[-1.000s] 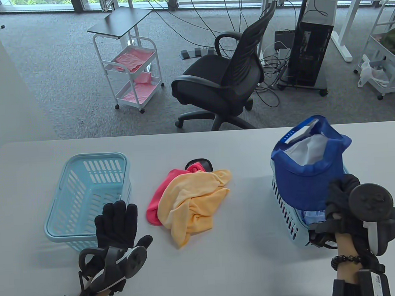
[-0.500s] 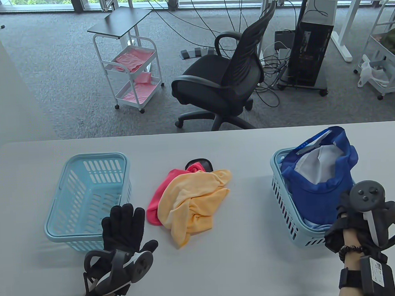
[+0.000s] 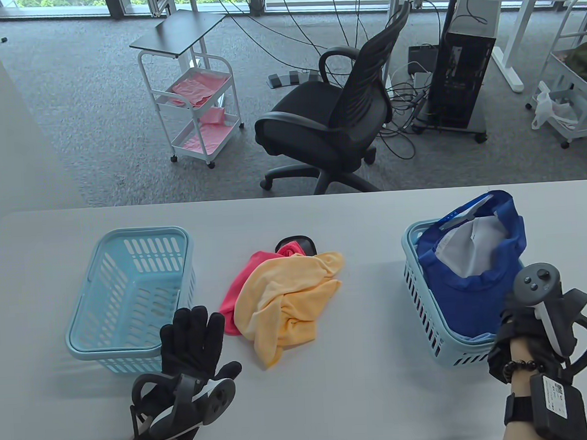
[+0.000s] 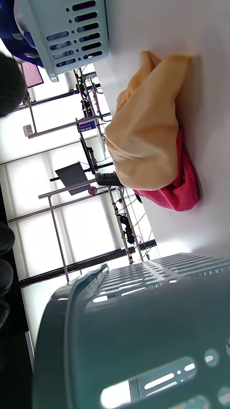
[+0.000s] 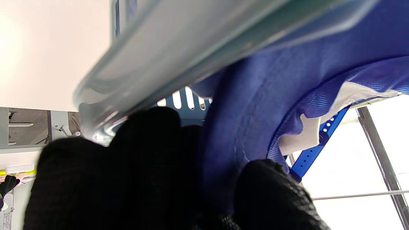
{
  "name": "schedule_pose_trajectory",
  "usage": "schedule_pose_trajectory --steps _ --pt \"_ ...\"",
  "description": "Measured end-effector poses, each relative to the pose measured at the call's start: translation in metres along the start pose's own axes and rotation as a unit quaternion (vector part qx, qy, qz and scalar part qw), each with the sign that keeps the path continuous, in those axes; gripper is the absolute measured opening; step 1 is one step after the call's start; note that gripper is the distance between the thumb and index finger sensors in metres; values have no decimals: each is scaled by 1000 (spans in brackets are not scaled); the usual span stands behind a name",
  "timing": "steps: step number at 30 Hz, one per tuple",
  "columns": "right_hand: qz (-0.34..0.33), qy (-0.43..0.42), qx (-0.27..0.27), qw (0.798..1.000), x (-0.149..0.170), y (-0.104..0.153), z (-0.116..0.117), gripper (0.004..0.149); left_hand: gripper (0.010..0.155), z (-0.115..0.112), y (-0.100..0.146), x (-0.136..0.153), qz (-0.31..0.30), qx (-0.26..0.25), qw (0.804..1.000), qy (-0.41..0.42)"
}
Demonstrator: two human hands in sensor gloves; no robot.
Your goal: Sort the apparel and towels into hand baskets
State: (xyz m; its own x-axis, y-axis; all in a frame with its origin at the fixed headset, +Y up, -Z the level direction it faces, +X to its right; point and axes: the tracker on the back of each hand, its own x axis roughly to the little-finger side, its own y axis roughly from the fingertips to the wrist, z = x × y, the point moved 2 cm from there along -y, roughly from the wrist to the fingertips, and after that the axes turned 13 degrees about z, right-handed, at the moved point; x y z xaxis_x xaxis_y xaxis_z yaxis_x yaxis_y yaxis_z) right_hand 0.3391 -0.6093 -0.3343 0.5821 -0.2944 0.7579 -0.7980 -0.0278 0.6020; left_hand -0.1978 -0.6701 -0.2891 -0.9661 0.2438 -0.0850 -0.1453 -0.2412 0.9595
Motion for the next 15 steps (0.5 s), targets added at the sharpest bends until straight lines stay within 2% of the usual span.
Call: schedule_pose_trajectory --steps 8,15 --pt "-25 -14 37 999 -7 26 -31 64 93 -1 2 2 -1 2 1000 8" --pt "-112 -50 37 992 -50 74 -41 66 94 -2 3 1 -8 10 1000 14"
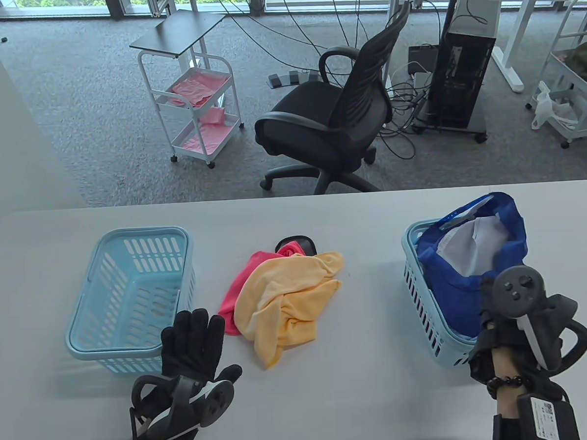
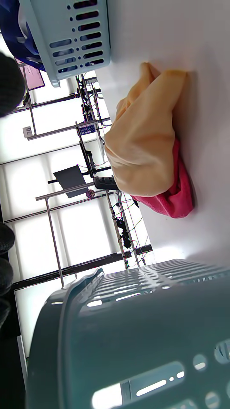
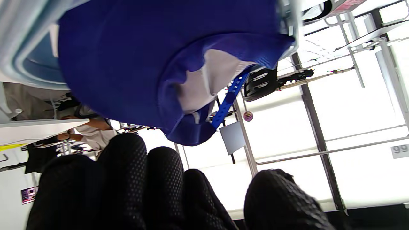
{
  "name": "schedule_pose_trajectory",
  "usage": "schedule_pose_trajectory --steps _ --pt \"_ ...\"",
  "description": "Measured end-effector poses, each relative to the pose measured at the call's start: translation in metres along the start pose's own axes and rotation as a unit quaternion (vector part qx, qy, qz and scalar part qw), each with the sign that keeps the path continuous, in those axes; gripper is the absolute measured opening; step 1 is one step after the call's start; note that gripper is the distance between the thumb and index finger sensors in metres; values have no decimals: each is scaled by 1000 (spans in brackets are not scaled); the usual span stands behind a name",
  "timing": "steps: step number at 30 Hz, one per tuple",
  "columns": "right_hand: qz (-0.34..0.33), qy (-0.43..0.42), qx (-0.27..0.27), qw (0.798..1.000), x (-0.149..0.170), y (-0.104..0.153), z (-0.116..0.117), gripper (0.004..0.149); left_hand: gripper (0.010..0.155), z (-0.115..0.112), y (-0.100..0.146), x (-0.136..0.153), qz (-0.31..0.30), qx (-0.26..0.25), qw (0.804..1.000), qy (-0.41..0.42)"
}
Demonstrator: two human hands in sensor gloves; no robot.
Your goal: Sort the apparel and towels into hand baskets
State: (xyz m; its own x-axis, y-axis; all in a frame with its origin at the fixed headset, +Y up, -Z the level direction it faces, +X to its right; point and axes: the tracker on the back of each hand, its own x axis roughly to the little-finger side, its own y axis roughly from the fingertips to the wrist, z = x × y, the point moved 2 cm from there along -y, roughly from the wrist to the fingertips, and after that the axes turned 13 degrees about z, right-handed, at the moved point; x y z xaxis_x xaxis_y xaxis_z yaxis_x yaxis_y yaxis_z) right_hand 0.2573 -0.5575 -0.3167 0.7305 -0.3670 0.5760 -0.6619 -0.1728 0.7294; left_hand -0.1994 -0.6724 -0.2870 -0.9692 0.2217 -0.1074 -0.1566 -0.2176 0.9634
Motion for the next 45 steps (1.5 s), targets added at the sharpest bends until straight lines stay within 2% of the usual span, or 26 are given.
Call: schedule_pose_trajectory --steps 6,12,16,20,22,27,34,40,45 --pt "-109 -38 -38 993 -53 42 24 70 94 -1 1 -1 -3 6 1000 5" --pt "-236 -18 -132 962 -89 92 92 78 94 -2 3 -3 -6 12 1000 5" --pt "-286 19 -141 947 -99 113 136 81 95 -2 3 -3 -4 16 1000 8" --pt "-324 67 -114 937 -97 121 168 80 95 -3 3 -4 -3 17 1000 9" --pt "-323 82 -130 934 -96 119 171 80 95 -4 3 -5 -6 21 1000 10" --pt "-309 63 -125 941 -89 116 170 79 95 -4 2 -8 -11 24 1000 11" --pt "-292 24 -135 946 -80 115 168 77 97 4 -12 -15 6 45 998 38" --pt "-281 21 -146 948 -74 112 172 77 100 15 -54 -45 15 112 990 82" --pt "-271 15 -138 952 -71 108 173 76 100 4 -96 -78 17 183 979 93"
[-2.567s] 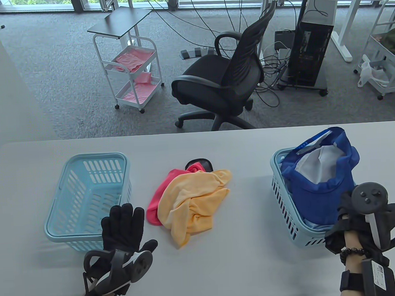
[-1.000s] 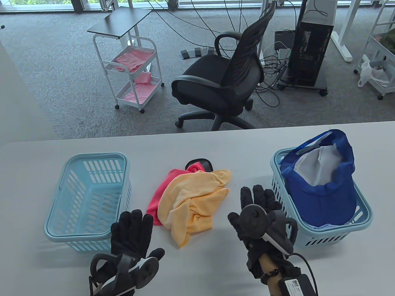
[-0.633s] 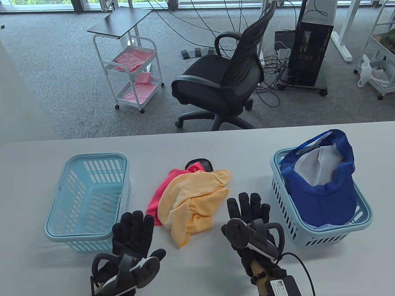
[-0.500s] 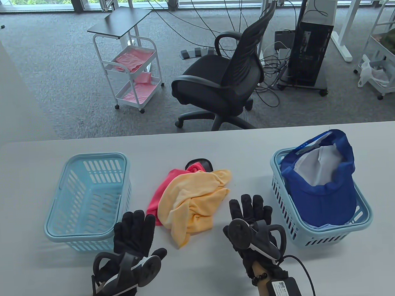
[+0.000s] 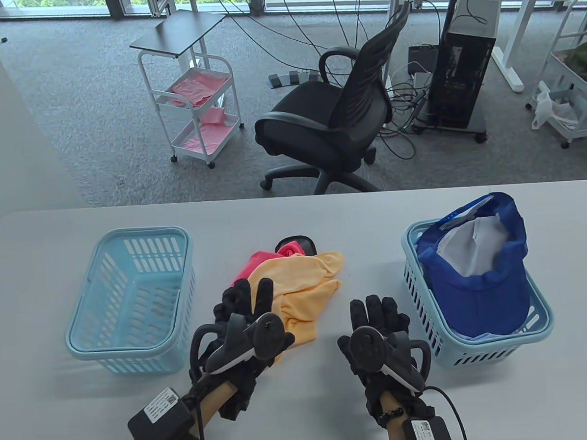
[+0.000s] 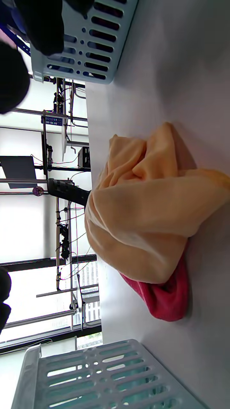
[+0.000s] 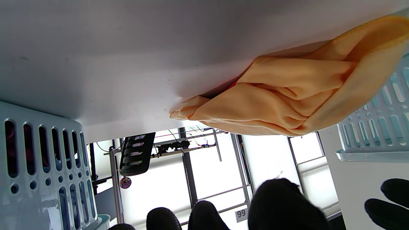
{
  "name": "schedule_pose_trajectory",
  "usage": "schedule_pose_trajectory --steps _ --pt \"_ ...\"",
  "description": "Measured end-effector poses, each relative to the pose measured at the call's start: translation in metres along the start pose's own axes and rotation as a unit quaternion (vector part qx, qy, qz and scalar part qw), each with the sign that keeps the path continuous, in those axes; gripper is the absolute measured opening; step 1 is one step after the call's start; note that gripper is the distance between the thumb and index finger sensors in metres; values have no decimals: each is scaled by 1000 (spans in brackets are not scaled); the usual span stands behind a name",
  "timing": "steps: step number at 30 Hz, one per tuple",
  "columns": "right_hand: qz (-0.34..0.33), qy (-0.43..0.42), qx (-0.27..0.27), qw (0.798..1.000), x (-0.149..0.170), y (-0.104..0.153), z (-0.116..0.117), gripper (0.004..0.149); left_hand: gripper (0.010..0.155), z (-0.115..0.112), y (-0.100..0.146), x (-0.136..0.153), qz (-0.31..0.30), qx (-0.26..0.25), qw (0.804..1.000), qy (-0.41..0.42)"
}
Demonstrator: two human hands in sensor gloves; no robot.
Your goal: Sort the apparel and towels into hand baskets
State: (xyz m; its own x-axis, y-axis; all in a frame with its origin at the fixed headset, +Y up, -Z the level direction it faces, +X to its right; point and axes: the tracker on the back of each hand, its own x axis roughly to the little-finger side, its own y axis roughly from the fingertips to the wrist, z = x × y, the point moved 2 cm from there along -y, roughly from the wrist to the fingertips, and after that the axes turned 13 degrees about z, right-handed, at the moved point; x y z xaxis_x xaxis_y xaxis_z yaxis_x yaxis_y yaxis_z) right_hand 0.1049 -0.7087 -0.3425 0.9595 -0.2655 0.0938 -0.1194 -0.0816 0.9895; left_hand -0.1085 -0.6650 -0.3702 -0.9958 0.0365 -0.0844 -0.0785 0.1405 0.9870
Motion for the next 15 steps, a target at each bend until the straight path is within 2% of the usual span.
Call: schedule_pose_trajectory --steps 6,11,15 --pt "9 -13 -5 1000 5 -2 0 76 103 -22 -56 -21 42 38 997 -60" --pt "12 -16 -15 1000 6 -4 2 76 106 -40 -84 -26 67 70 992 -82" --pt "10 -28 -19 999 5 -5 3 75 106 -53 -97 -25 80 86 988 -102"
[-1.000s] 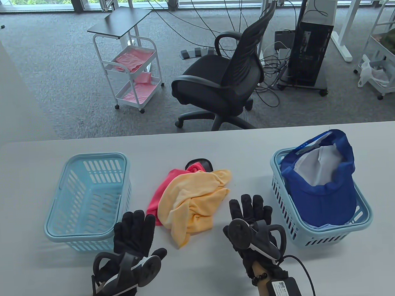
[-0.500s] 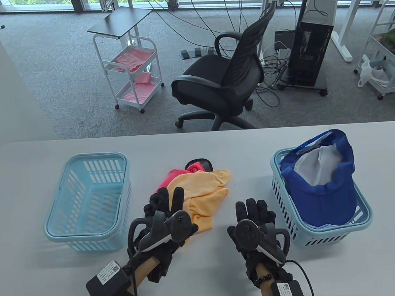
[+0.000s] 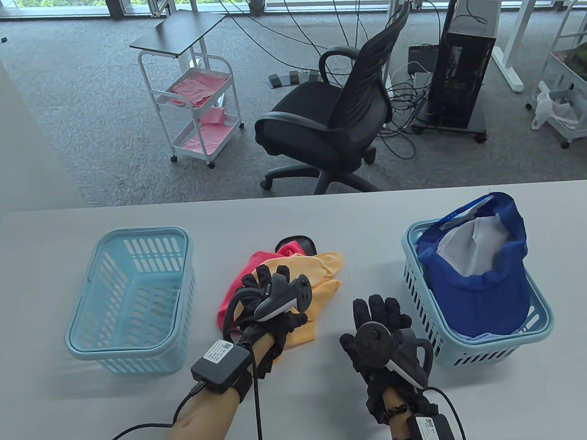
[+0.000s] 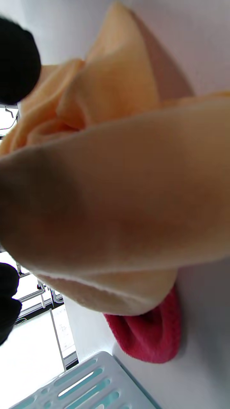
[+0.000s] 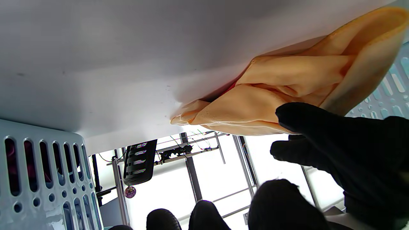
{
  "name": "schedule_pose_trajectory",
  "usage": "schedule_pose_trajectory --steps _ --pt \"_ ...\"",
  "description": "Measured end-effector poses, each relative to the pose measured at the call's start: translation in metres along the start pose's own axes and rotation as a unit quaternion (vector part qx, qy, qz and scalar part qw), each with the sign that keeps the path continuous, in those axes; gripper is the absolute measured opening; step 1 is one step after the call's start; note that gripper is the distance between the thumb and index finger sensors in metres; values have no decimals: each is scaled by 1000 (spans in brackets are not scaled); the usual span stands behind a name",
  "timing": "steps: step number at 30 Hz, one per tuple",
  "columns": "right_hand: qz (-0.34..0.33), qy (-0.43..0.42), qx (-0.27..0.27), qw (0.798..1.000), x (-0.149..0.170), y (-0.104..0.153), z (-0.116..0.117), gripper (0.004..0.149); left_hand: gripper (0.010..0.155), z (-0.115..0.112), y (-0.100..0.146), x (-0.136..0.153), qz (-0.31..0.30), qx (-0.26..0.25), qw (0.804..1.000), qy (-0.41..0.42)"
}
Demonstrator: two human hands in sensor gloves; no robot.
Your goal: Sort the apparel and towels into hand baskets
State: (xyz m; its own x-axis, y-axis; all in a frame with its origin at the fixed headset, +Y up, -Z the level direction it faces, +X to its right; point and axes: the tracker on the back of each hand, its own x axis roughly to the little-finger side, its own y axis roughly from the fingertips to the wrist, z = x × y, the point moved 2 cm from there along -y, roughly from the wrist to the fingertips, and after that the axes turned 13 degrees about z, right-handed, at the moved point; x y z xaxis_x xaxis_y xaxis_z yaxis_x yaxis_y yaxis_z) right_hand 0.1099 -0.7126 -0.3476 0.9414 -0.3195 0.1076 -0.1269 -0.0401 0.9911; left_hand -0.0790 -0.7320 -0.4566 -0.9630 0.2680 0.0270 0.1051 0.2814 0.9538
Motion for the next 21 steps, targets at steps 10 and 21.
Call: schedule_pose_trajectory --steps 10,21 --pt "-7 -17 -3 1000 0 1 0 74 91 -23 -13 0 28 -25 999 -1" --pt "-6 -26 -5 1000 1 0 -1 74 51 5 -7 16 62 -102 992 46"
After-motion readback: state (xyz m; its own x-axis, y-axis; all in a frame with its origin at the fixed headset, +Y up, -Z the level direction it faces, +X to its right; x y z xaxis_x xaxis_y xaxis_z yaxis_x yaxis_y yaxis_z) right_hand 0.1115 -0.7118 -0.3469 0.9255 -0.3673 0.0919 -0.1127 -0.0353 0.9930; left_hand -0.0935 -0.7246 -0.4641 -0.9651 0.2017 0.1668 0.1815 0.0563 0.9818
